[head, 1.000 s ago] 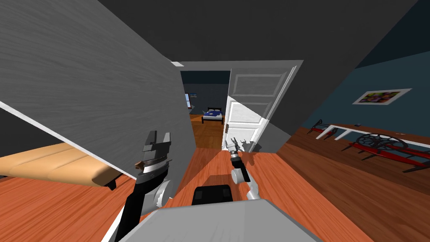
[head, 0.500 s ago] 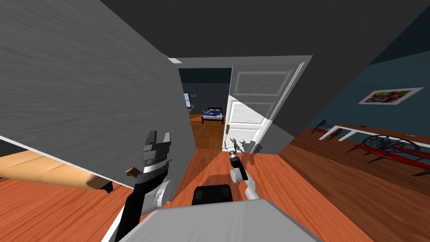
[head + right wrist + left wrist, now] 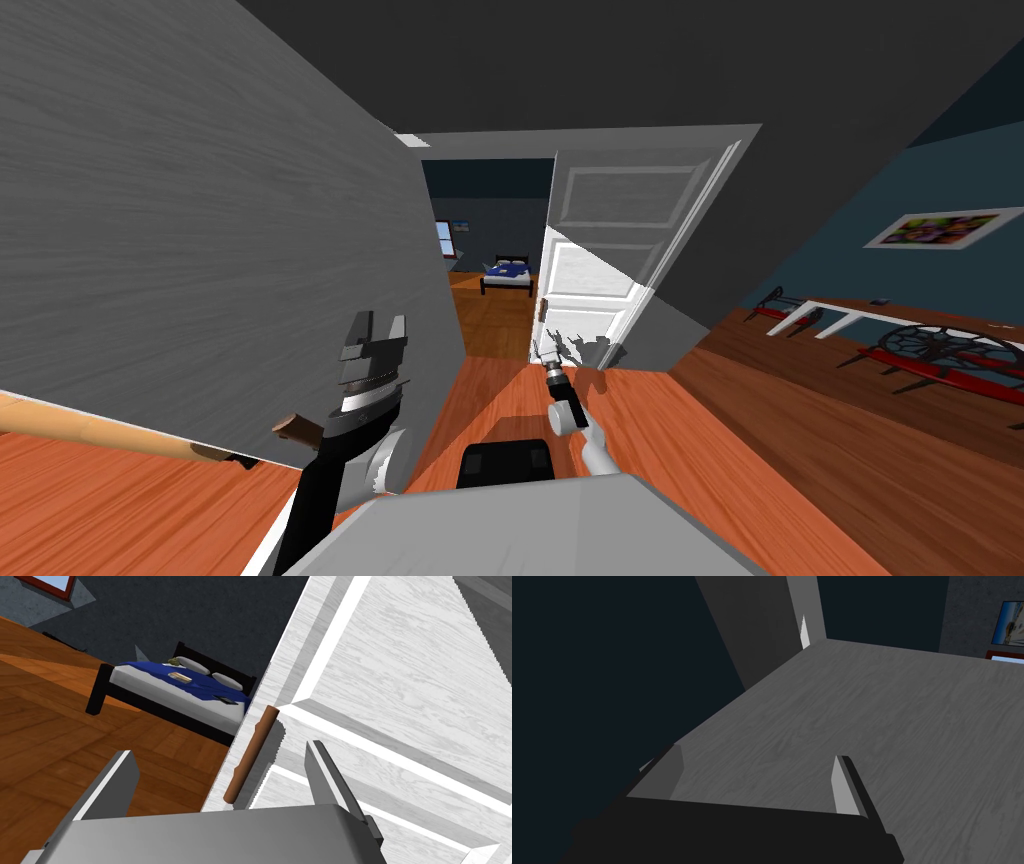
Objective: Pull the door open
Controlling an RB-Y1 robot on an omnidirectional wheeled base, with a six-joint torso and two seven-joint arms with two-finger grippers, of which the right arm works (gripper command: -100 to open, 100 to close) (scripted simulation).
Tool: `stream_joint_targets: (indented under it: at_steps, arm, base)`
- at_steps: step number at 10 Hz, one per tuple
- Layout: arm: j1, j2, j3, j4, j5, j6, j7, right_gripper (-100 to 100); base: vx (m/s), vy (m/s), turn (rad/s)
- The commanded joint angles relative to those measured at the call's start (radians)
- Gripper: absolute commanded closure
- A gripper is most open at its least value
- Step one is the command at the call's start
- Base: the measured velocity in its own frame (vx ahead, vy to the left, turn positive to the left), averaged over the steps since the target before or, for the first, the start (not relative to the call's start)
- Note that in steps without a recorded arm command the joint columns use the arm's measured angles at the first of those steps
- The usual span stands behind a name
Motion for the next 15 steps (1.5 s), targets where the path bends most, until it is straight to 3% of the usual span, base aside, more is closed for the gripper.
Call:
stream_joint_targets:
  at_steps: [1, 6, 7, 10, 15]
  arm:
    - [-0.011, -0.002, 0.005, 0.034, -0.009, -0.010, -0.020, -100]
    - [-0.082, -0.019, 0.038, 0.197, -0.086, -0.058, -0.149, -100]
    - [-0.082, -0.019, 0.038, 0.209, -0.086, -0.058, -0.149, -100]
    - [-0.122, -0.028, 0.057, 0.302, -0.130, -0.085, -0.222, -100]
    - [-0.161, -0.036, 0.075, 0.403, -0.172, -0.111, -0.292, -100]
  base:
    - [0.055, 0.000, 0.007]
    - [0.085, -0.005, 0.011]
    - [0.063, -0.005, 0.003]
    - [0.078, -0.004, 0.009]
    - [0.061, -0.008, 0.006]
